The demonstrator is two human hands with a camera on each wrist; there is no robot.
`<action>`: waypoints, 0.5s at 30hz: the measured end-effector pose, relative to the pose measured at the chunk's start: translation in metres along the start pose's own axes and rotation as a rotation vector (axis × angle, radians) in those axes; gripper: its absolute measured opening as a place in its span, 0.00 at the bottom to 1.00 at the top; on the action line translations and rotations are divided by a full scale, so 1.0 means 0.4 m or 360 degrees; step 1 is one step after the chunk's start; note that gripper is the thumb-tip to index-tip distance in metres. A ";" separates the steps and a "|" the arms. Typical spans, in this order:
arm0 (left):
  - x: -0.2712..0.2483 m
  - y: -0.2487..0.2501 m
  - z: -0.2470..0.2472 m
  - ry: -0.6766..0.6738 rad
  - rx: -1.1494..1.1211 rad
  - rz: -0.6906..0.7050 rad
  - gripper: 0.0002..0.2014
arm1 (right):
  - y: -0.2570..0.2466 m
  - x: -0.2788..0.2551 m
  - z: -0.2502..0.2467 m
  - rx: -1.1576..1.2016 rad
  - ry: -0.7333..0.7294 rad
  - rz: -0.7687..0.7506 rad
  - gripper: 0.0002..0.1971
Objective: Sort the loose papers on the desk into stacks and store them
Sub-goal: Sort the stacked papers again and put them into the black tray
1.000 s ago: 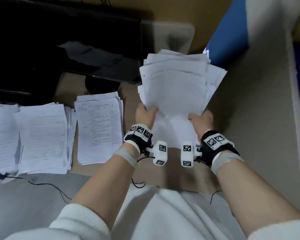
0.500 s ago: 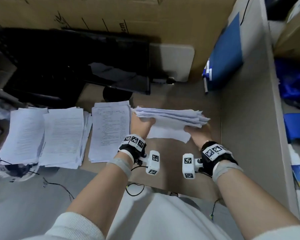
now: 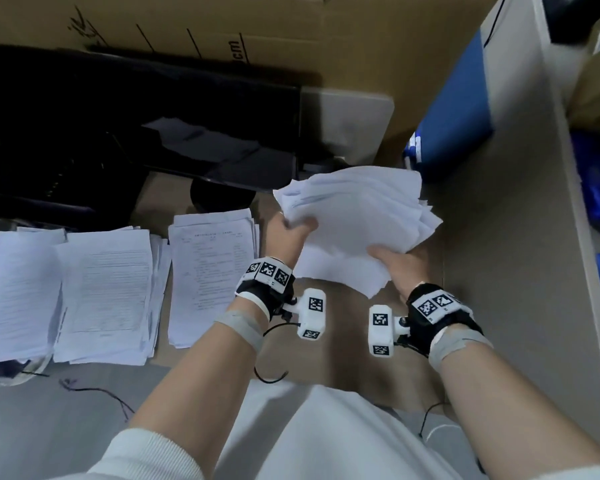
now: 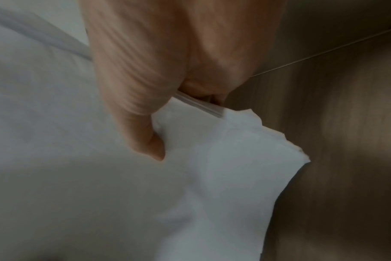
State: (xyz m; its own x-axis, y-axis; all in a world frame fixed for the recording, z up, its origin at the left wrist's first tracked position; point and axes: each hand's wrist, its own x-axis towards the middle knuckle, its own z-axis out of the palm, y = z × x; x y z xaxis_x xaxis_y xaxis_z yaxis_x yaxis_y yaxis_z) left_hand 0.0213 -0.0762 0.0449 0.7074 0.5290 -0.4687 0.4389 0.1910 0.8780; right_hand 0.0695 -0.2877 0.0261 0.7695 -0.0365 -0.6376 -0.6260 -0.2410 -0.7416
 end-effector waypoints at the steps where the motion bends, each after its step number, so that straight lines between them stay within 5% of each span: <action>1: -0.002 0.002 0.001 0.0007 -0.0005 -0.0002 0.32 | -0.002 -0.003 0.002 0.0004 -0.0003 -0.0042 0.19; 4: -0.026 0.022 0.004 0.0009 0.0056 0.0092 0.39 | -0.022 -0.019 0.004 -0.0023 0.0019 -0.0239 0.11; 9: -0.044 0.086 0.039 0.0181 -0.0059 0.0194 0.33 | -0.068 -0.035 0.015 0.0127 -0.0022 -0.0459 0.23; 13: -0.036 0.102 0.046 0.0374 -0.0296 0.0074 0.42 | -0.070 -0.051 0.021 0.0236 -0.0045 -0.0543 0.25; 15: -0.036 0.089 0.041 0.0355 -0.0273 0.0091 0.35 | -0.049 -0.055 0.013 0.0285 -0.0055 -0.0524 0.29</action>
State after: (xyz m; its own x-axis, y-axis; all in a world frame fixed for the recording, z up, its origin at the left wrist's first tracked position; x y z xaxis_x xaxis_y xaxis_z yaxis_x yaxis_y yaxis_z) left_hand 0.0358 -0.0908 0.0812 0.5807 0.7082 -0.4014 0.2882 0.2823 0.9150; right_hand 0.0641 -0.2770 0.0538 0.9305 0.0479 -0.3632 -0.3602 -0.0607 -0.9309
